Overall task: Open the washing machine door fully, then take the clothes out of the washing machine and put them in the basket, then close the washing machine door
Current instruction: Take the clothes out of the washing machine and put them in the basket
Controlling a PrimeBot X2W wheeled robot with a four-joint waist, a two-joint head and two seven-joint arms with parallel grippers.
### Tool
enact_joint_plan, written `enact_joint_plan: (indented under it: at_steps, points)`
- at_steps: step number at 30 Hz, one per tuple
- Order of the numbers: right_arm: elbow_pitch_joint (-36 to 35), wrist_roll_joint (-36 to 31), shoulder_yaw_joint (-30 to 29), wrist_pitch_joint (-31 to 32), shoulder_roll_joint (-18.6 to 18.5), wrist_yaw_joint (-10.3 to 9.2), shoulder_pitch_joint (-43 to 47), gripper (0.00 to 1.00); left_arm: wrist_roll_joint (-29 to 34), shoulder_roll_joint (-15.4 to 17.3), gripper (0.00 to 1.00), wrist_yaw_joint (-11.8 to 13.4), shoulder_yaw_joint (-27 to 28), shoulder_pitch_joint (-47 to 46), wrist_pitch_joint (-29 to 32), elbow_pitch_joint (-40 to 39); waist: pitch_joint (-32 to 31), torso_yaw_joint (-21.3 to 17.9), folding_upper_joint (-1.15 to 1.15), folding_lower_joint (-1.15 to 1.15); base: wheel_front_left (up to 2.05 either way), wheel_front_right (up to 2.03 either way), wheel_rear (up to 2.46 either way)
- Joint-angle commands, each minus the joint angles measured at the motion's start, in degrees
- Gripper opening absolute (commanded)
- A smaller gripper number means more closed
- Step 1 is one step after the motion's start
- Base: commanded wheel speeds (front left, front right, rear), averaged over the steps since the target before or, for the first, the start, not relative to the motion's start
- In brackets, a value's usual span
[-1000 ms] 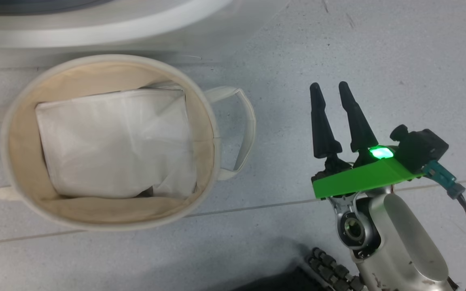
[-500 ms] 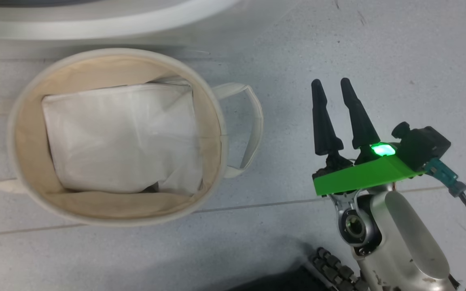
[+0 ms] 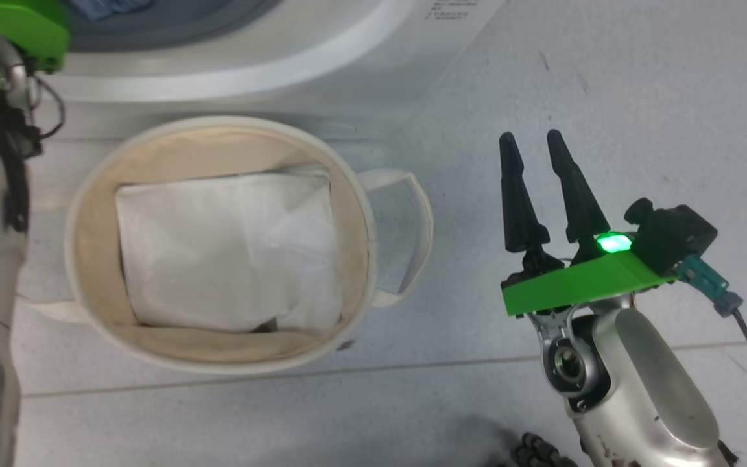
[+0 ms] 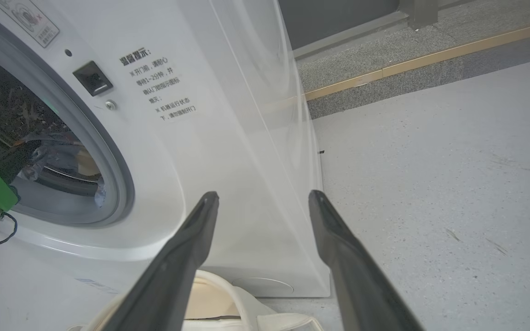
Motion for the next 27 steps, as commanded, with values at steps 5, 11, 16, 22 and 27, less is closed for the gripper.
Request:
enact_joint_plan:
  at_steps: [5,11,16,22,27]
  points:
    - [-0.5,-1.0,0.5,-0.7,0.1,0.22,3.0,1.0,-2.9,1.2,0.0,-0.2,0.8,7.7,-0.7,-18.8,-5.4,1.6,0.0,0.0,0.0,0.0,0.0]
    - [0.9,-2.3,-1.0,-0.7,0.1,0.22,5.2,1.0,-6.6,0.6,0.0,0.0,2.1,22.4,-0.7,-41.1,-12.3,3.3,0.0,0.0,0.0,0.0,0.0]
    - [1.6,-2.8,-1.4,-0.7,0.1,0.22,7.0,1.0,-7.1,0.4,0.0,0.0,2.9,32.2,-0.7,-56.5,-16.9,4.7,0.0,0.0,0.0,0.0,0.0]
    - [2.9,-3.1,-1.2,-0.7,0.1,0.22,9.6,1.0,-6.7,-1.3,0.0,0.4,3.1,40.5,-0.7,-70.7,-21.4,6.9,0.0,0.0,0.0,0.0,0.0]
    - [3.8,-3.3,-1.1,-0.7,0.1,0.22,11.4,1.0,-5.9,-2.5,0.0,0.5,2.2,44.6,-0.7,-77.8,-24.3,8.3,0.0,0.0,0.0,0.0,0.0]
